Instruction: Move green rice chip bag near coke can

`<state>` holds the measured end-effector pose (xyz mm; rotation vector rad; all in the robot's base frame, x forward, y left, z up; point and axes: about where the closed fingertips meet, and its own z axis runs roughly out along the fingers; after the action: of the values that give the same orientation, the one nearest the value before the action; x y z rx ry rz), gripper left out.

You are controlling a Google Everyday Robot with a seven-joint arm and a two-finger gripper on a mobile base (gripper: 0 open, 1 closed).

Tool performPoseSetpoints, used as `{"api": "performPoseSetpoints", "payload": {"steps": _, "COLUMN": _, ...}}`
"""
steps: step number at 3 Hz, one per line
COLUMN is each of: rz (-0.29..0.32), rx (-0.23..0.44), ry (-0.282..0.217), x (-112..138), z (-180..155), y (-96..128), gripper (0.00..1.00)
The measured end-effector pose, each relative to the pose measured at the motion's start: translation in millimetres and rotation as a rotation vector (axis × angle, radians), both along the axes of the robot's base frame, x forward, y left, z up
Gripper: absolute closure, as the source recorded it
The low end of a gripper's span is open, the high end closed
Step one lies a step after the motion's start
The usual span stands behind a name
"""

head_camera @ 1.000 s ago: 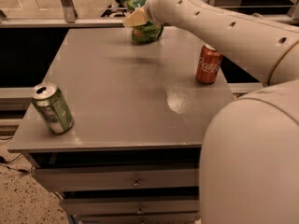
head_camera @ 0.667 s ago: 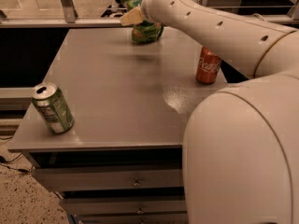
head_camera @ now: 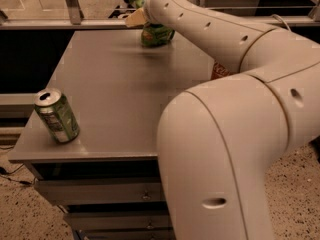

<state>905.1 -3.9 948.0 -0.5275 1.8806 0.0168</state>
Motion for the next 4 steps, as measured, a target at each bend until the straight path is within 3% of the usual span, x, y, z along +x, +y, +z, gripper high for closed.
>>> {"api": "performPoseSetpoints", "payload": {"steps": 1, "rz": -0.085, "rx": -0.048, "ry": 0.019, "x": 14, "z": -9, "y": -17, "gripper": 0.21}}
{"api": "performPoseSetpoints", "payload": {"steps": 2, "rz": -0.168, "rx": -0.100, "ry": 0.031, "x": 19, "z": -16, "y": -39, "gripper": 0.52}}
{"api": "performPoseSetpoints", "payload": {"steps": 3, "rz": -0.178, "rx": -0.102, "ry": 0.019, "x": 14, "z": -11, "y": -50, "gripper": 0.75}}
{"api": "performPoseSetpoints", "payload": {"steps": 4, "rz": -0.130, "rx": -0.047, "ry": -0.024, "x": -3, "z": 10, "y": -64, "gripper": 0.98}}
